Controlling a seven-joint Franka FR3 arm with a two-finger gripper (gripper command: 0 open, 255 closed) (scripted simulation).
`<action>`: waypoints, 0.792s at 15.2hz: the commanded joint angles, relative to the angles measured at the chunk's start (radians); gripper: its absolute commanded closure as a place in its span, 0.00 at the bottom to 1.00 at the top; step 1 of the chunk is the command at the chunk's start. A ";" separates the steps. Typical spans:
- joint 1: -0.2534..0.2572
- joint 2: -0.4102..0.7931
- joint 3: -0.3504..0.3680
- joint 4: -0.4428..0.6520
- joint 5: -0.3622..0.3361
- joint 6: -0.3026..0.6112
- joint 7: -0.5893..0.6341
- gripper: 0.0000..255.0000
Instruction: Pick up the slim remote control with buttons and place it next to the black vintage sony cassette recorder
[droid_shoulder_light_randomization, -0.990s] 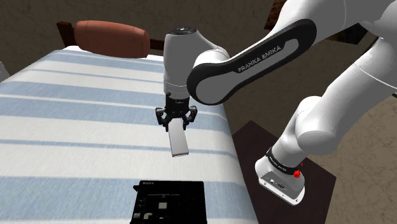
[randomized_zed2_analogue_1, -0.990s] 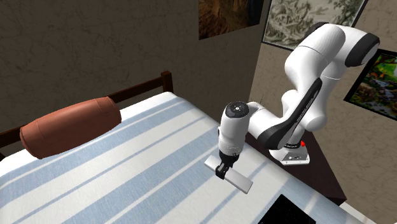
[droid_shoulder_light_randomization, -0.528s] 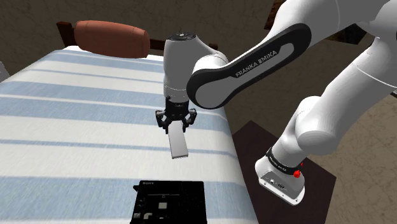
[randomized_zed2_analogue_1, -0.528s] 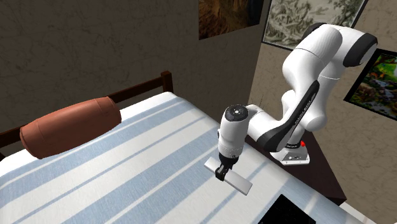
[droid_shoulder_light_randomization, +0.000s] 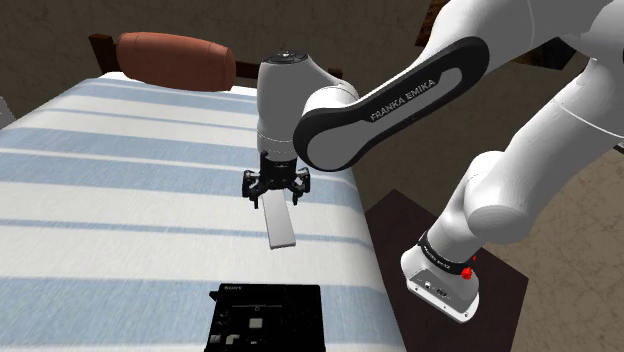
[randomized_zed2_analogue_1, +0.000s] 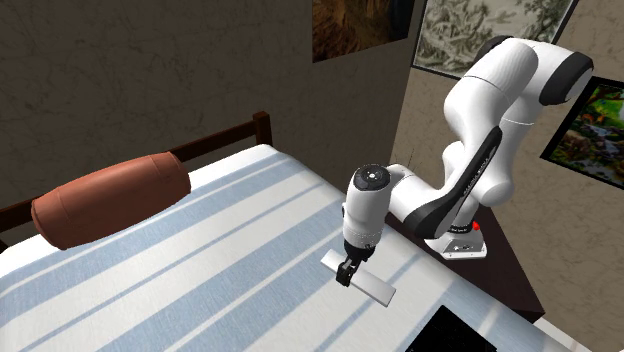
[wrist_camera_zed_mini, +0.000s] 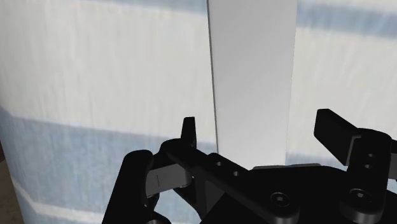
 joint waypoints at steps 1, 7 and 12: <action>0.002 -0.024 -0.003 0.015 0.011 -0.037 -0.008 0.00; 0.006 -0.081 -0.014 0.063 0.032 -0.139 -0.026 0.00; 0.006 -0.081 -0.014 0.063 0.032 -0.139 -0.026 0.00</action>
